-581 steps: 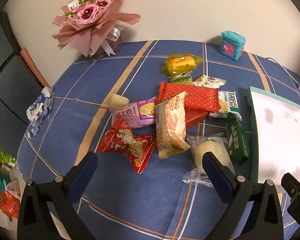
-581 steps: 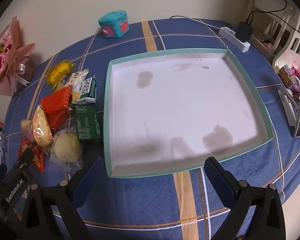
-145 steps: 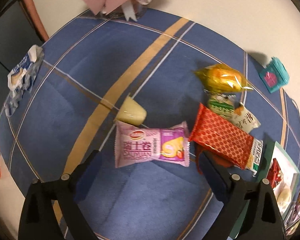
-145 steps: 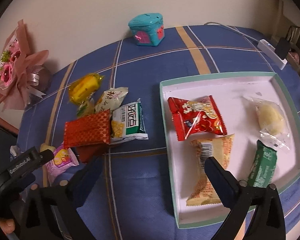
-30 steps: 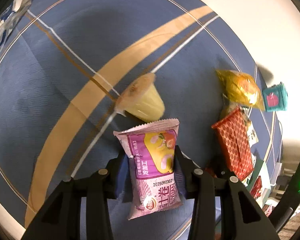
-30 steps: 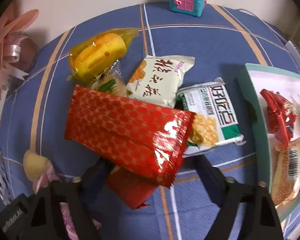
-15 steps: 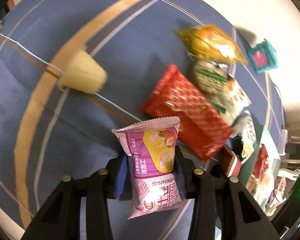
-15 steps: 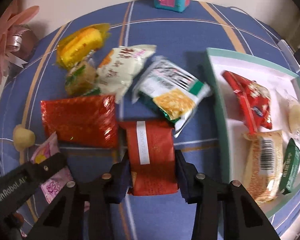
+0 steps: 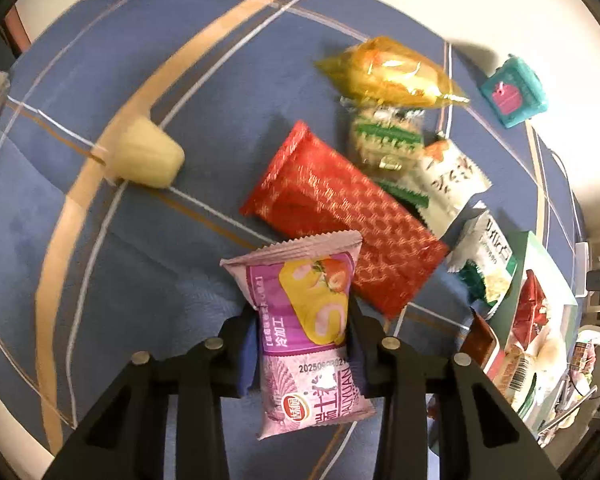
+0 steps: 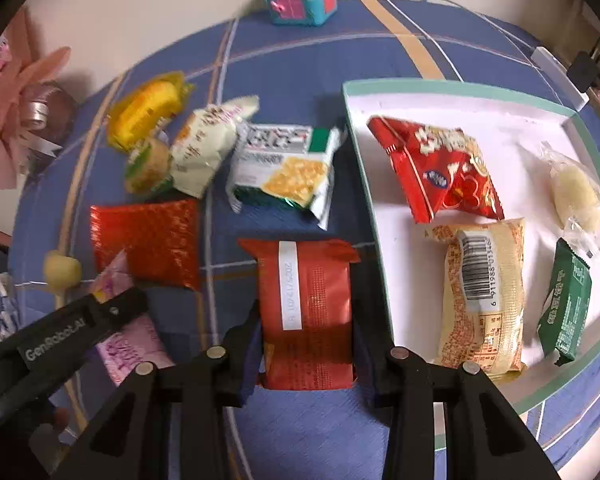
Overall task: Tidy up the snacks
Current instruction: 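Grasp the pink Swiss roll pack with the left tool while the right tool grasps the red wafer pack, then carry both packs into the white tray and open both tools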
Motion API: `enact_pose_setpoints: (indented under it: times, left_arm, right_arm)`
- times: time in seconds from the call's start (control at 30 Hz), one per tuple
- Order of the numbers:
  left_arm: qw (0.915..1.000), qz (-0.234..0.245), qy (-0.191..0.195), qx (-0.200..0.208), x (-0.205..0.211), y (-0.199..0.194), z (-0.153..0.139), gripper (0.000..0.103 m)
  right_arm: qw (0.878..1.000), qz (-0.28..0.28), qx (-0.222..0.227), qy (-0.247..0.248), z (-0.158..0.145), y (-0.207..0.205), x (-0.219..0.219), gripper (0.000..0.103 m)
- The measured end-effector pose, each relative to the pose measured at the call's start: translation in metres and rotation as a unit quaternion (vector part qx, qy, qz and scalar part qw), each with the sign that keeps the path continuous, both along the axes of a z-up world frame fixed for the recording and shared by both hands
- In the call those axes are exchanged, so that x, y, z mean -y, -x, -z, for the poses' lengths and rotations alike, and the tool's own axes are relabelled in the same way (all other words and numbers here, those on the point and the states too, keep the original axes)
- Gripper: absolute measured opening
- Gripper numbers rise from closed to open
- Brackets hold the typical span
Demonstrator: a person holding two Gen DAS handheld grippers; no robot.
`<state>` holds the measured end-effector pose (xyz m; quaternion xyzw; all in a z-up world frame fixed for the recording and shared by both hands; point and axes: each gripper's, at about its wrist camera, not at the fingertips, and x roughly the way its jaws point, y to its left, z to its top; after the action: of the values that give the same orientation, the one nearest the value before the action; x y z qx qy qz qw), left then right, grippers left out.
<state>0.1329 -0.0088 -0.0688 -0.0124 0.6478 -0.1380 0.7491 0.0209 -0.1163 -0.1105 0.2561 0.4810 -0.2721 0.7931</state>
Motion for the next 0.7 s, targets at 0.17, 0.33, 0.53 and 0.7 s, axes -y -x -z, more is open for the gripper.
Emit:
enact_pose_setpoints:
  times: [0.17,0.33,0.53,0.7]
  left_arm:
    - [0.9992,-0.008,0.036,0.013,-0.013,0.006,-0.033,0.039]
    - [0.9977,-0.001,0.054,0.04,-0.011,0.01,-0.061,0.039]
    - [0.9962,0.007,0.072,0.048,-0.01,0.007,-0.074,0.039]
    - [0.9943,0.034,0.082,0.059,0.009,0.02,-0.088,0.039]
  right_arm:
    - [0.999,-0.004,0.032,-0.008,-0.023,0.014,0.001,0.042]
    - [0.999,0.001,0.053,-0.005,-0.049,0.014,-0.004,0.042]
    - [0.997,0.025,0.069,0.005,-0.07,0.028,0.013,0.042]
    - [0.994,0.069,0.082,0.009,-0.083,0.058,0.038,0.042]
